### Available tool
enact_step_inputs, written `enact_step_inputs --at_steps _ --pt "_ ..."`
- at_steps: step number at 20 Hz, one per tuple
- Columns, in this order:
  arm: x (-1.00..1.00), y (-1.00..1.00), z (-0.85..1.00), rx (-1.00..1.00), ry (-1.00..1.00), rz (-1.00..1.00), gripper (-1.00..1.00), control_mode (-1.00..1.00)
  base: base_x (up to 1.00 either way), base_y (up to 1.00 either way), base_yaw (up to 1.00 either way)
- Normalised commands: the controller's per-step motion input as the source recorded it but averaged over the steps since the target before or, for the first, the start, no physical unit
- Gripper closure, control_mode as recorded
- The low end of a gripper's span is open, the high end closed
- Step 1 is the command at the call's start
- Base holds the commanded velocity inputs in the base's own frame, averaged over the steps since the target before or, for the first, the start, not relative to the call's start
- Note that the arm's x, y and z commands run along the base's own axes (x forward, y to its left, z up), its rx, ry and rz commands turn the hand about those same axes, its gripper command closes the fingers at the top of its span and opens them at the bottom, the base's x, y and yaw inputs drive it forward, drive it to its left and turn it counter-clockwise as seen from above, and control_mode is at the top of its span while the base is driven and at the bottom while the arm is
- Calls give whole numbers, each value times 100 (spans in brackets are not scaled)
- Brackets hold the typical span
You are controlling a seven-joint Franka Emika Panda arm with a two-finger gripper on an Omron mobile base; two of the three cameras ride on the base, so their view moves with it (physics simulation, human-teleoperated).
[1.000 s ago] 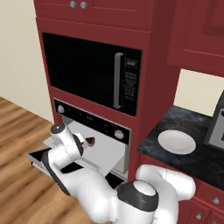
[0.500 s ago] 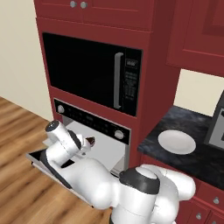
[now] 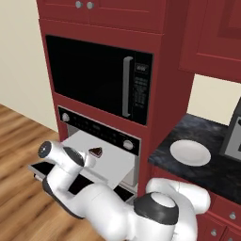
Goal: Take the baked cake out of the oven and place it on the plate for cooling. Then close the oven door.
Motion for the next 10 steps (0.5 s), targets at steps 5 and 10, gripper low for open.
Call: enact_step_inputs --at_steps 5,10 --pt "-3 -35 7 1 -42 -20 -100 -100 0 0 0" --pt "-8 -40 0 7 -13 -8 -100 -100 0 0 0"
